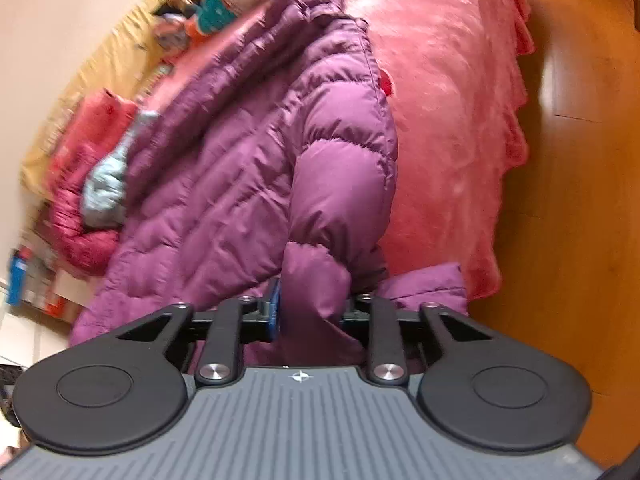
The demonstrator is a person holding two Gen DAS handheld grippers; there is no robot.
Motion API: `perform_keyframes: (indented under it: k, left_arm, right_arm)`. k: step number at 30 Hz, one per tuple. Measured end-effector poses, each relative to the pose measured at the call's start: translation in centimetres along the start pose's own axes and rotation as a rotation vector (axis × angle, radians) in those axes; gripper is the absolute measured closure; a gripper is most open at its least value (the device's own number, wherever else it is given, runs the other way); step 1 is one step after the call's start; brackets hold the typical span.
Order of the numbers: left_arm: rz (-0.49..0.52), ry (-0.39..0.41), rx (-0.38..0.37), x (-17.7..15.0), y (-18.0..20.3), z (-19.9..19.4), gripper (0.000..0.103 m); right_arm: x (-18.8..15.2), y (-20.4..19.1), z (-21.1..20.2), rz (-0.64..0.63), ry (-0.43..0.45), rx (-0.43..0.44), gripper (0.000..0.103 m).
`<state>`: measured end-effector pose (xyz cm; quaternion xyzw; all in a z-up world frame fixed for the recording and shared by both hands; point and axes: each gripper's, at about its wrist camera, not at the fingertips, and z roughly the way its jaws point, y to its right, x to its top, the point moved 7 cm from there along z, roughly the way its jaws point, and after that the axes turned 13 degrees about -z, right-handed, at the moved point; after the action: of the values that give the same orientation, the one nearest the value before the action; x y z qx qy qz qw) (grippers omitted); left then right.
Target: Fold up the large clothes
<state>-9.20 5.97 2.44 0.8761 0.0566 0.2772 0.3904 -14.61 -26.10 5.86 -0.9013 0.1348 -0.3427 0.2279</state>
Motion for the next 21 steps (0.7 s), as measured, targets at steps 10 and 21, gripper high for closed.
perform_keyframes:
  k: [10, 21]
  left_arm:
    - [-0.066, 0.118, -0.181, 1.2, 3.3, -4.7, 0.089]
    - [-0.041, 0.093, -0.232, -2.2, 5.2, -11.4, 0.089]
  right_arm:
    - [0.0, -1.3, -4.8, 0.176, 0.221, 0.322, 0.085]
    - [-0.9, -3.7, -9.4, 0.235, 0.291, 0.442, 0.086]
